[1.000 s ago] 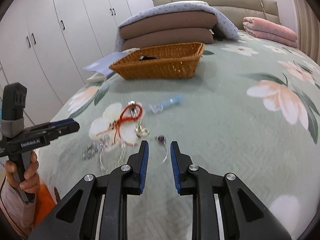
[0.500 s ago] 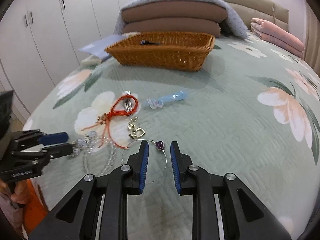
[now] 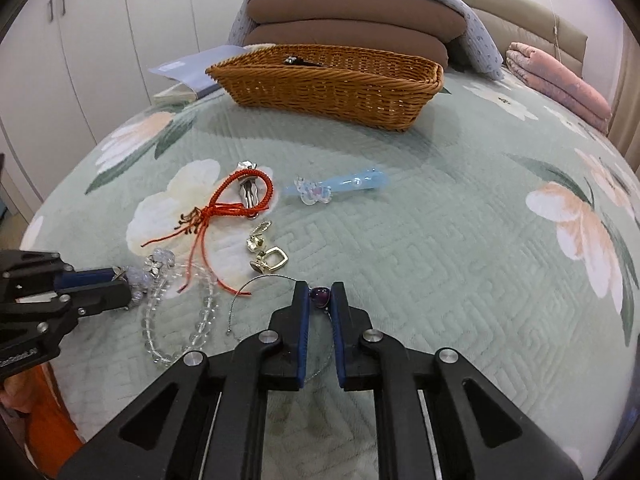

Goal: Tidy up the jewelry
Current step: 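Grasp the silver charm chain with the left tool while the right tool grasps the wire earring, then lower both held pieces into the wicker basket and open both tools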

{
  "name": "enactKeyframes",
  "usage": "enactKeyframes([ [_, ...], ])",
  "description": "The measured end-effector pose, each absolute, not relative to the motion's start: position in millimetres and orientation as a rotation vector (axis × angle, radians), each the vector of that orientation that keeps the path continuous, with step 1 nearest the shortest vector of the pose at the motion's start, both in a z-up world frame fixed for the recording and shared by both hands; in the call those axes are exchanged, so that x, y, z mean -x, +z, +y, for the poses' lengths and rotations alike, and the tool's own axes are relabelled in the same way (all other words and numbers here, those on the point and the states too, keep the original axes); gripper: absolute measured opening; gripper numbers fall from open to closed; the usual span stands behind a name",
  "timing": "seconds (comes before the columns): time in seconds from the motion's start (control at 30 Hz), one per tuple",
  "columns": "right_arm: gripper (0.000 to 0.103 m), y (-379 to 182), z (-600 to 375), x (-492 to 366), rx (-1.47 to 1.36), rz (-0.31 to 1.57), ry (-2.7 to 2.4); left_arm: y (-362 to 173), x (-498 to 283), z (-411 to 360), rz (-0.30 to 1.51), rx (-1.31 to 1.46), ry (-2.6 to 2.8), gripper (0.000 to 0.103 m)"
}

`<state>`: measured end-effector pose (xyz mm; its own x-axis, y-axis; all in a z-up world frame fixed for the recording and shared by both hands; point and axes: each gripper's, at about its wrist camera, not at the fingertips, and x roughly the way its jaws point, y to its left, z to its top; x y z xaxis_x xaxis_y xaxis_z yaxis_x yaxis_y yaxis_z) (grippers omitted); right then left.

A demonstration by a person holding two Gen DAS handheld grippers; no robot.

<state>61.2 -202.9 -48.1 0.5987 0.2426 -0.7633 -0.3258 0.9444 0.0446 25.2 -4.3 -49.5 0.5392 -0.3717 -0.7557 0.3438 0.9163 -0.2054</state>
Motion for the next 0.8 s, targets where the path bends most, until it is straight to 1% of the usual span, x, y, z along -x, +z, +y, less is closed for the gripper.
enactKeyframes([
  [0.03, 0.013, -47.2, -206.0, -59.8, 0.085, 0.864, 0.336, -49.5, -25.4, -4.5, 0.906, 0.037, -0.425, 0.012],
  [0.1, 0.013, -44.7, -211.3, -57.3, 0.057, 0.851, 0.348, -48.9, -25.3, -3.0, 0.900, 0.038, -0.417, 0.006],
  [0.17, 0.013, -40.4, -217.5, -53.0, 0.031, 0.835, 0.350, -47.2, -25.4, 2.2, 0.895, 0.074, -0.425, 0.004],
  [0.5, 0.013, -6.9, -222.3, -33.2, -0.008, 0.745, 0.372, -9.8, -19.5, 24.6, 0.779, 0.213, -0.502, 0.004],
  [0.8, 0.013, 25.3, -226.5, -41.7, -0.052, 0.684, 0.399, 26.4, -27.9, 25.3, 0.696, 0.202, -0.525, 0.004],
])
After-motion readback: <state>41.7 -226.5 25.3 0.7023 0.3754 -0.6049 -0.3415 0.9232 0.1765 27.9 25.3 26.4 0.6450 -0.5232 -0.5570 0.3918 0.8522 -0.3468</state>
